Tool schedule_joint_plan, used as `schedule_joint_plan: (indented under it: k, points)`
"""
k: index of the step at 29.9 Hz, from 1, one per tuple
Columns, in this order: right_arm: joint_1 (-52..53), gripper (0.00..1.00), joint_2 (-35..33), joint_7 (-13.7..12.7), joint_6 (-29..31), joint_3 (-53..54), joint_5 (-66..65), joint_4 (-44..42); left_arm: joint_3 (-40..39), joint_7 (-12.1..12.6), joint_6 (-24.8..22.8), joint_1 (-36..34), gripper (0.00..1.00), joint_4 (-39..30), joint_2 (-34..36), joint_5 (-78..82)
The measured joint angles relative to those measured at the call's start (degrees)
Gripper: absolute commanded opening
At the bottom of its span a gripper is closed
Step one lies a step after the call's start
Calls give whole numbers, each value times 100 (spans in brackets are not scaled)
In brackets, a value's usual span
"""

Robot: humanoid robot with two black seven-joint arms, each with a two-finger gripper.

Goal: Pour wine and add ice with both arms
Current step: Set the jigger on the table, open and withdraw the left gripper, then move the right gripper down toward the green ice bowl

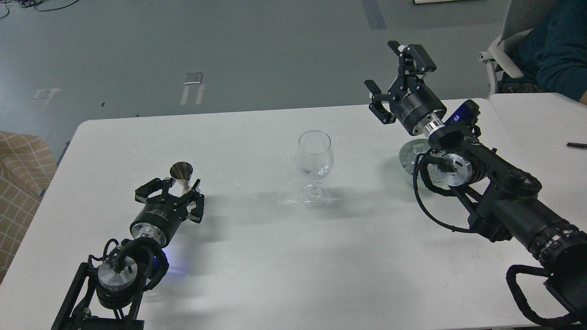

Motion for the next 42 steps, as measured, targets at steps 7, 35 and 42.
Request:
schedule_joint_plan:
  k: [7, 35, 42]
  points:
    - [-8, 100, 1, 0, -22, 2, -2, 3, -55, 0, 8, -7, 98, 1, 0, 0]
    - [-6, 100, -50, 0, -20, -2, 0, 60, -445, 720, -1232, 949, 98, -57, 191, -96]
    - [-4, 100, -263, 0, -18, -9, 0, 272, -839, 747, -1355, 999, 98, -35, 365, -96]
